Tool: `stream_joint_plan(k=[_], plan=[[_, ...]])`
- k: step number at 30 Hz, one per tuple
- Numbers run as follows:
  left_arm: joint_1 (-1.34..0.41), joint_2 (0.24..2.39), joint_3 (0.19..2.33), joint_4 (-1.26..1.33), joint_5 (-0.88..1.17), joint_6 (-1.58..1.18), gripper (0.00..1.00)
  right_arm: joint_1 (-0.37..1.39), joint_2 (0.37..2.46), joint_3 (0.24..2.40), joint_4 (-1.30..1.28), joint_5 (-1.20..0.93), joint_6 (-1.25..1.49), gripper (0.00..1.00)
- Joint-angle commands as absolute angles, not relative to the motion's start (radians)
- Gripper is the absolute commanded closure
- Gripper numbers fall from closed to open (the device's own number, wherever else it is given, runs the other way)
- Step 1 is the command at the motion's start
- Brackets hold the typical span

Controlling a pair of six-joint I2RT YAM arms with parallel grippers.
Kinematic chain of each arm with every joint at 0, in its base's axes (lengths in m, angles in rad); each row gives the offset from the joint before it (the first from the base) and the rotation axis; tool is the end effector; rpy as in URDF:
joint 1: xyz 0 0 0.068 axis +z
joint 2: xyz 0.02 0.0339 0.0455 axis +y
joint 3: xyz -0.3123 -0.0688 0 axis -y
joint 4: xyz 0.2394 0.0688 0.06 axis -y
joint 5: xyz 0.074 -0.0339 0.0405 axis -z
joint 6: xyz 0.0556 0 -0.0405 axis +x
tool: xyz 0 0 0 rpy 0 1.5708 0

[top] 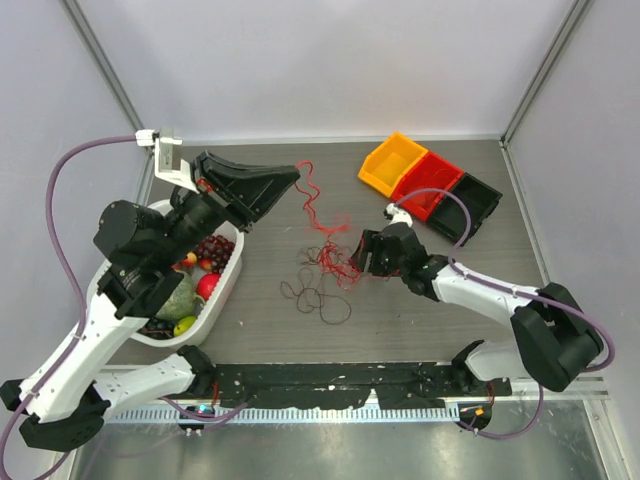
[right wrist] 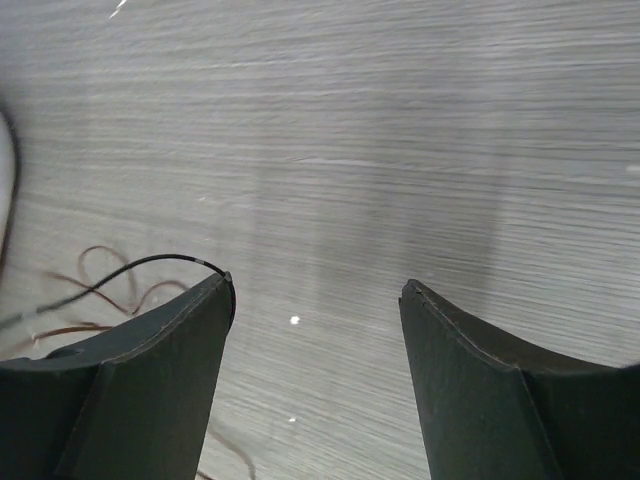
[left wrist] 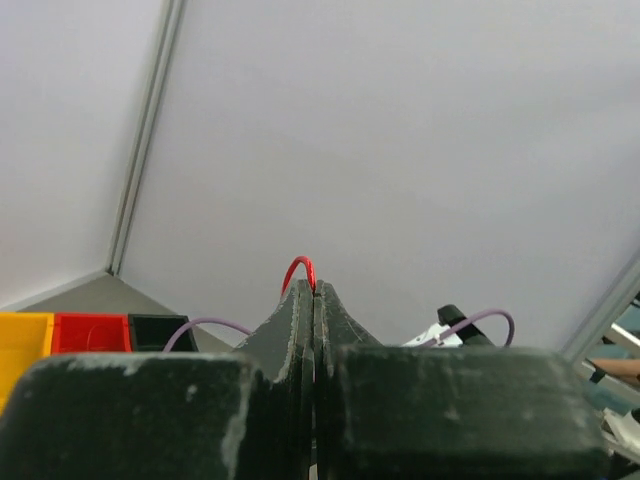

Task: Untangle the cables

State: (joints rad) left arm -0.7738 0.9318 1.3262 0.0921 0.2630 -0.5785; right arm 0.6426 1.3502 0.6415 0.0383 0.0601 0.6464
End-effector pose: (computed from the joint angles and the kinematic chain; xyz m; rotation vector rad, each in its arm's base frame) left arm 0.0933 -0.1114 0.5713 0.3717 1.1454 -1.3433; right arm 0.2213 0.1615 0.2275 0.0380 2.3156 0.6167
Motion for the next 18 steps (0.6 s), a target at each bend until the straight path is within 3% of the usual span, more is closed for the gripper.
stream_joint_plan(k=[1, 13, 18], plan=[[-0.77, 0.959, 1.362, 0.123, 0.155, -0.641, 1.0, 0.571, 1.278, 0.667, -0.118, 0.117, 0.58, 0.27], [-0.77, 1.002, 1.243, 0.103, 0.225, -0.456, 1.0, 0.569, 1.011, 0.91, -0.393, 0.143, 0.364, 0.23], [-0.772, 0.983, 1.19, 0.103, 0.267, -0.413, 1.0, 0.571, 0.862, 0.874, -0.189, -0.124, 0.259, 0.21]])
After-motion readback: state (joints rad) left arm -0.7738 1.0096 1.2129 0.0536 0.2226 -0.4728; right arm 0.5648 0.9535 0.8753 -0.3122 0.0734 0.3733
